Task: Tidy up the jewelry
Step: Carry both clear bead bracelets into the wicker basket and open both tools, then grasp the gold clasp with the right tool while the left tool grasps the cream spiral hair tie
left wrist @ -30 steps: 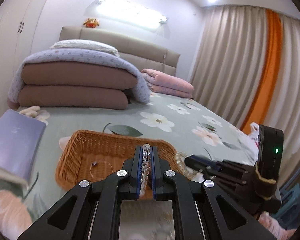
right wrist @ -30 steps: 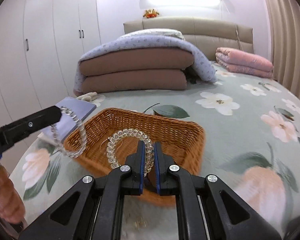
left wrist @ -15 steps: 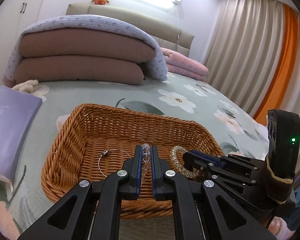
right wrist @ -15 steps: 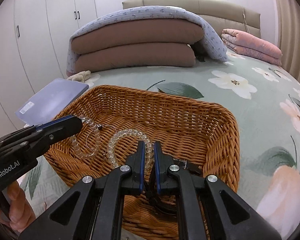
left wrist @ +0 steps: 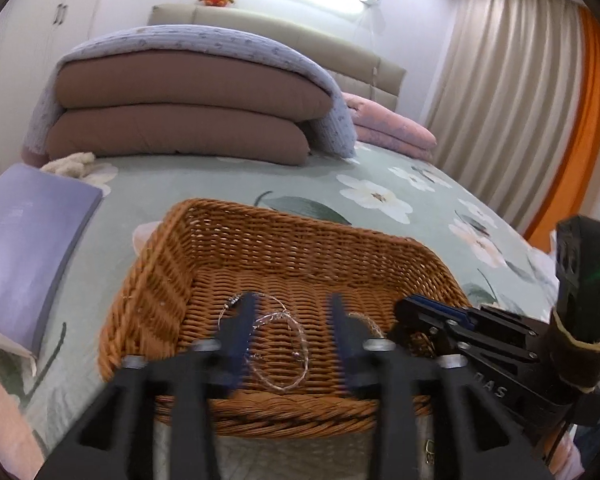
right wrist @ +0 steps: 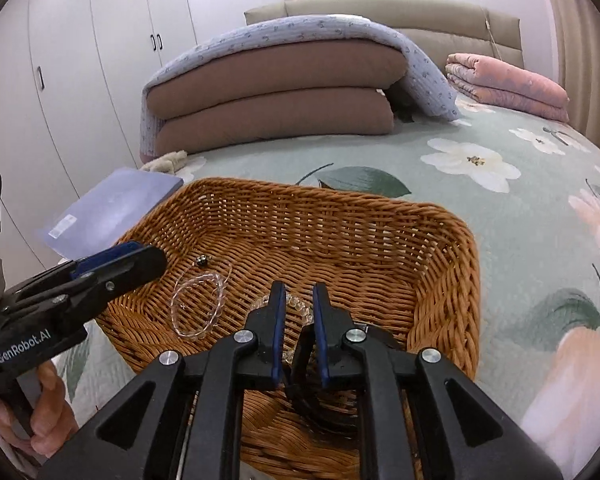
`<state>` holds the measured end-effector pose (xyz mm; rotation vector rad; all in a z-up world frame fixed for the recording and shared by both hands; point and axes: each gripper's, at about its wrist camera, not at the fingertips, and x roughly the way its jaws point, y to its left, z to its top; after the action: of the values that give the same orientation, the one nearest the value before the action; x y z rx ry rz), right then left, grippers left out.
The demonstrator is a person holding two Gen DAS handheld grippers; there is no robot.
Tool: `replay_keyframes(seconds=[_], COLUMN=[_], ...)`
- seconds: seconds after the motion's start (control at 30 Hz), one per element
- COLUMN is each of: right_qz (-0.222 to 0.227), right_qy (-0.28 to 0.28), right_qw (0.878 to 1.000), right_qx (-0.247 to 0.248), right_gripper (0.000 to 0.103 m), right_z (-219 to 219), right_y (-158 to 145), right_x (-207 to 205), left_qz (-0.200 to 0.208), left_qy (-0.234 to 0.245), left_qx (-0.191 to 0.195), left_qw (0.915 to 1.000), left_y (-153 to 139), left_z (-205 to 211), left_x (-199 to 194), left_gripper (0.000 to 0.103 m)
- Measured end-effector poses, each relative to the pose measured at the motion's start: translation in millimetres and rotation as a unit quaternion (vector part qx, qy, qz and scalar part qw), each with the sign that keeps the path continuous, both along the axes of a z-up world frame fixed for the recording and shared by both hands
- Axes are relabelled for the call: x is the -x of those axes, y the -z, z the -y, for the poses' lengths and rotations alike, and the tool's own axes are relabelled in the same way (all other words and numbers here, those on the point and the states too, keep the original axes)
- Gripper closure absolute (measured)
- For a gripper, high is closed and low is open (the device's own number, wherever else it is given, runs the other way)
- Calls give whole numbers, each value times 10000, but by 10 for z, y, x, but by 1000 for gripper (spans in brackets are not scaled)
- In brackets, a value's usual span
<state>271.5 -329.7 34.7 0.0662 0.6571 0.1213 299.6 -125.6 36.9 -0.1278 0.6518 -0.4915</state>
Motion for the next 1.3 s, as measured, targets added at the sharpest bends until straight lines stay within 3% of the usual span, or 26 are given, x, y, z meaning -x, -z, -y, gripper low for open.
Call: replay_keyframes(seconds=[0.37, 0.57, 0.87, 1.0, 1.3], right_qz=[768, 749, 162, -88, -344], right_qy=[174, 73, -348, -516, -646], right_qw=[9968, 9971, 9985, 9980, 9963], right_qx=[154, 88, 395, 350, 443], right_gripper=[87, 84, 72, 72, 72], right_z=[-12, 1, 18, 61, 40], right_y=[-264, -265, 90, 237, 429], right_x=[586, 1205, 1899, 2037, 2010], left_qz=[397, 508, 209, -74, -465], left_qy=[-142, -153, -788, -939, -724], left_qx=[59, 330, 93, 57, -88], left_qw=[9991, 9980, 9966, 9955, 9963], left_y=[-283, -446, -126, 131, 447], left_z=[-134, -543, -1184, -1310, -1239], left_x=[361, 1063, 2329, 2587, 2884], left_gripper=[55, 55, 55, 55, 55])
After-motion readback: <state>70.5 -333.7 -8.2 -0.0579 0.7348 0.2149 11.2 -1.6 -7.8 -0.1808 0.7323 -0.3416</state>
